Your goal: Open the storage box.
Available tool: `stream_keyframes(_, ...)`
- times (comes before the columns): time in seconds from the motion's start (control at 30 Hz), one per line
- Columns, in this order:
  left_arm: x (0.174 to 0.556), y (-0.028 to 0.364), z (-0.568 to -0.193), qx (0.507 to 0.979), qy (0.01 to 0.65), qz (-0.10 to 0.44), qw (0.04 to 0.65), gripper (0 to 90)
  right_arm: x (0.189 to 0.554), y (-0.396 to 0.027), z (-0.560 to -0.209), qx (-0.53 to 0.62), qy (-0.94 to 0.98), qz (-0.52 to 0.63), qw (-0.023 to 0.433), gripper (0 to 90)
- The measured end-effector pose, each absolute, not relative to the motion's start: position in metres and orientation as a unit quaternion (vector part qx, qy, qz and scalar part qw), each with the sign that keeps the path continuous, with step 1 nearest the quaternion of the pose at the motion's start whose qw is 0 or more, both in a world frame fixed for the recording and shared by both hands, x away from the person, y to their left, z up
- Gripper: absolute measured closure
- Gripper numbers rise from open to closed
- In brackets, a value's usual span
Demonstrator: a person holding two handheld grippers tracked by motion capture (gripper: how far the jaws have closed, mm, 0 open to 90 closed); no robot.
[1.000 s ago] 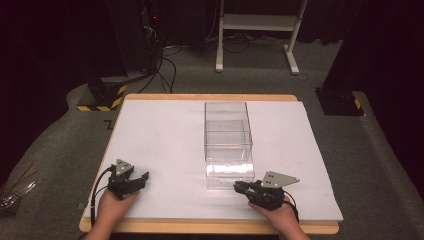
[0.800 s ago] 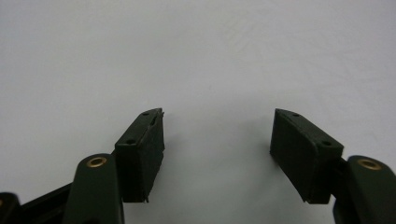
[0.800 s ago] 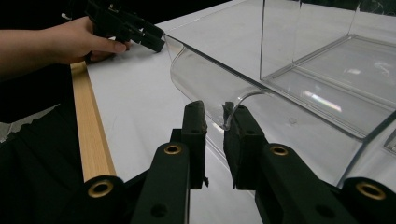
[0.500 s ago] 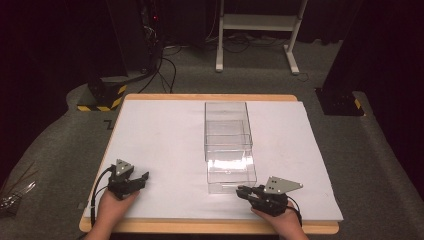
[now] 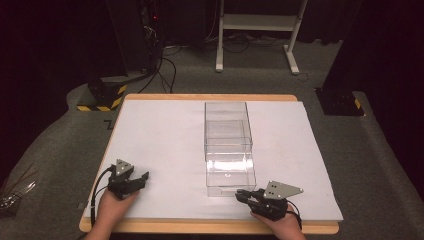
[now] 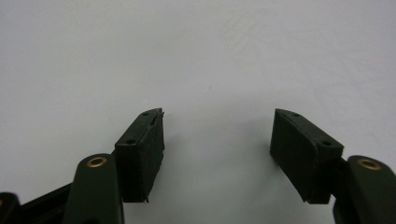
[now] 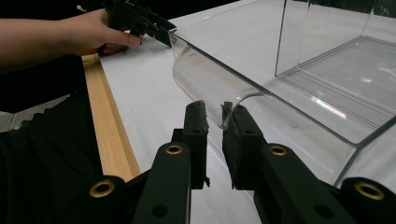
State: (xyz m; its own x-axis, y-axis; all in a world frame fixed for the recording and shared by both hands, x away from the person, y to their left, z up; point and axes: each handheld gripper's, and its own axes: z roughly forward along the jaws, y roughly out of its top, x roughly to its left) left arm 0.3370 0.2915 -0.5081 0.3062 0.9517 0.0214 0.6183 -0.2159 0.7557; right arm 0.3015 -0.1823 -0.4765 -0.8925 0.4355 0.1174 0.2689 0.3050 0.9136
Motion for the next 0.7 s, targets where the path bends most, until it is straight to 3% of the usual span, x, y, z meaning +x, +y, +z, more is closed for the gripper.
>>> stream_keyframes(0.33, 0.337, 0.291, -0.508, 0.738, 0.532, 0.253, 0.330, 35.2, 0.298, -0.184, -0.476, 0.221, 0.800, 0.551, 0.083, 75.8)
stream_keyframes(0.7, 0.337, 0.291, -0.508, 0.737, 0.532, 0.253, 0.330, 35.2, 0.294, -0.198, -0.469, 0.229, 0.788, 0.562, 0.108, 78.4)
